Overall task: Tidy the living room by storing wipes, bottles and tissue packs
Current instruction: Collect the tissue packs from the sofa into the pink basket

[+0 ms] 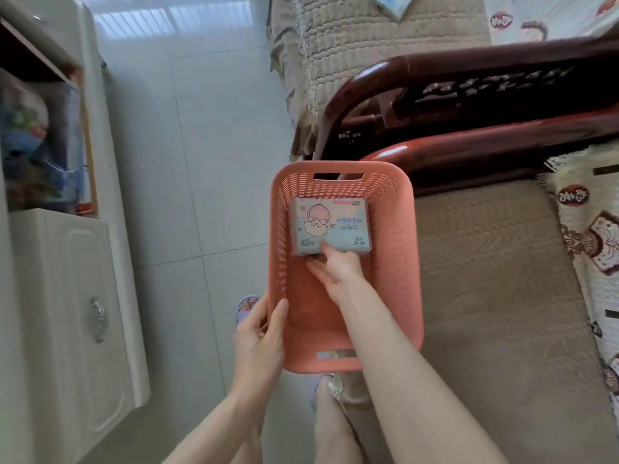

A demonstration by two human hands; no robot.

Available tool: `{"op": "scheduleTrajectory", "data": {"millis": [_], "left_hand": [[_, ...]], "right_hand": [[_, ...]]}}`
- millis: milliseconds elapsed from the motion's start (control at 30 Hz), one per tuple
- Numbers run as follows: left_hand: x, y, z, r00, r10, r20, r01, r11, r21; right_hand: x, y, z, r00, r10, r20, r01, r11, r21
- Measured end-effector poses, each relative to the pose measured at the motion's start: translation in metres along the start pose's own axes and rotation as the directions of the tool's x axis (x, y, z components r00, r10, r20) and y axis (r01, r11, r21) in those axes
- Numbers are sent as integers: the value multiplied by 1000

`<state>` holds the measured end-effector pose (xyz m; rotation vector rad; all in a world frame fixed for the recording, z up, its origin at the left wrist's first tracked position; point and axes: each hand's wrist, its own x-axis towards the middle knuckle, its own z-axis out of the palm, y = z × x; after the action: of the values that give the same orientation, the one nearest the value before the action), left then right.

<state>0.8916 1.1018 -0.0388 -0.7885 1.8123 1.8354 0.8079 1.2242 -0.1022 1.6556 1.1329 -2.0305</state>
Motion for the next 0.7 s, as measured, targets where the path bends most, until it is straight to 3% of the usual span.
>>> {"op": "scheduleTrajectory", "data": {"millis": [233, 333, 433, 700], "left_hand": [[60, 80, -57, 998, 68, -6, -68, 997, 21], [85, 103, -66, 998, 58, -31, -58, 998, -6], [115, 127, -71, 996, 65, -57, -67, 998, -21], [206, 194, -65, 992, 84, -93, -84, 996, 6]], "right_hand": [[-11, -23, 106, 996, -71, 59, 74, 996, -49], [-10, -37, 134, 989, -144, 28, 146, 958, -245], [-12, -62, 158, 955, -296, 13, 272, 859, -435], [5, -158, 212, 853, -499, 153, 518, 774, -364]]}}
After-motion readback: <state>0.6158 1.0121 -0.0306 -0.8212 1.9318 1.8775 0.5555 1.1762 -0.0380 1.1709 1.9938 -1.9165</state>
